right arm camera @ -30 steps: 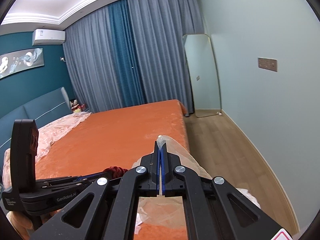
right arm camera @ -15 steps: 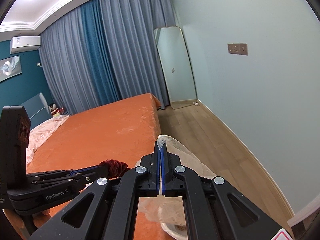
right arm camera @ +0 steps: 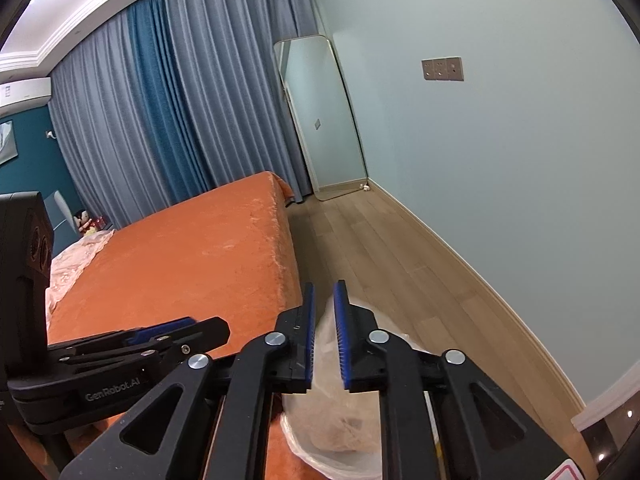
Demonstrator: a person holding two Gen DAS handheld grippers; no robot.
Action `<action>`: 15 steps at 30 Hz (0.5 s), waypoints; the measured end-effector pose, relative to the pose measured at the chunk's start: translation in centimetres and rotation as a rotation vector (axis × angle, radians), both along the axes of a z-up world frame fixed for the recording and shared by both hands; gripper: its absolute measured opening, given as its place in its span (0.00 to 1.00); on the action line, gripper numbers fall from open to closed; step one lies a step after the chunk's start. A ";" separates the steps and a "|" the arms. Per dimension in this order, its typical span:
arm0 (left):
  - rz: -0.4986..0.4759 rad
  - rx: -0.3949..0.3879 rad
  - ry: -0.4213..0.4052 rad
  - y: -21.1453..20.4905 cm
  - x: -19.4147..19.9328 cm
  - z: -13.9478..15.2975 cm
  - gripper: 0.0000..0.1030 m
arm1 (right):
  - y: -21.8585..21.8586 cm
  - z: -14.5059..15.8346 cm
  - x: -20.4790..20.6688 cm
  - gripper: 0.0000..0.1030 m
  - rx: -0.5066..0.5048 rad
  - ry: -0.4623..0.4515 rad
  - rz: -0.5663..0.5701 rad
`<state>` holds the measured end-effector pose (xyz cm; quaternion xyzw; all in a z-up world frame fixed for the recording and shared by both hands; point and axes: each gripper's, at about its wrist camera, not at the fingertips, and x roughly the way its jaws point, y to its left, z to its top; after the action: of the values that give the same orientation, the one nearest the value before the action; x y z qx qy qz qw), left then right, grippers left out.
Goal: Collect trash
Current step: 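Open both tools to drop scrunchie and veil into the wastebasket, then move both open tools back over the socks and card on the bed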
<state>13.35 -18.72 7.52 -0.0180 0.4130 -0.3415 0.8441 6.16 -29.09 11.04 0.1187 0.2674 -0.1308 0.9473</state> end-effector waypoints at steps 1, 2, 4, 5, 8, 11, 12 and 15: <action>0.016 -0.002 -0.002 0.1 0.1 -0.1 0.51 | -0.2 -0.2 -0.1 0.19 0.002 0.003 -0.007; 0.019 0.000 -0.001 0.1 0.1 -0.2 0.51 | -0.2 -0.3 -0.2 0.25 0.004 0.004 -0.011; 0.019 0.006 -0.003 0.2 0.2 -0.4 0.51 | -0.2 -0.4 -0.3 0.29 0.000 0.003 -0.015; 0.022 0.013 -0.009 0.3 0.2 -0.4 0.51 | 0.0 -0.5 -0.4 0.29 -0.002 0.004 -0.014; 0.027 0.029 -0.027 0.5 0.0 -0.4 0.51 | 0.4 -0.4 -0.4 0.30 -0.005 0.004 -0.008; 0.037 0.034 -0.038 1.1 -0.1 -0.2 0.51 | 1.3 -0.3 -0.6 0.35 -0.017 -0.001 0.002; 0.041 0.033 -0.043 1.5 -0.2 -0.1 0.51 | 1.5 -0.3 -0.7 0.36 -0.024 -0.003 0.006; 0.050 0.034 -0.047 2.3 -0.3 0.1 0.51 | 2.5 -0.2 -0.9 0.37 -0.037 -0.003 0.021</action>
<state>13.03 -16.40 7.61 -0.0059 0.3982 -0.3133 0.8621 5.29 -26.56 10.81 0.0986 0.2646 -0.1254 0.9511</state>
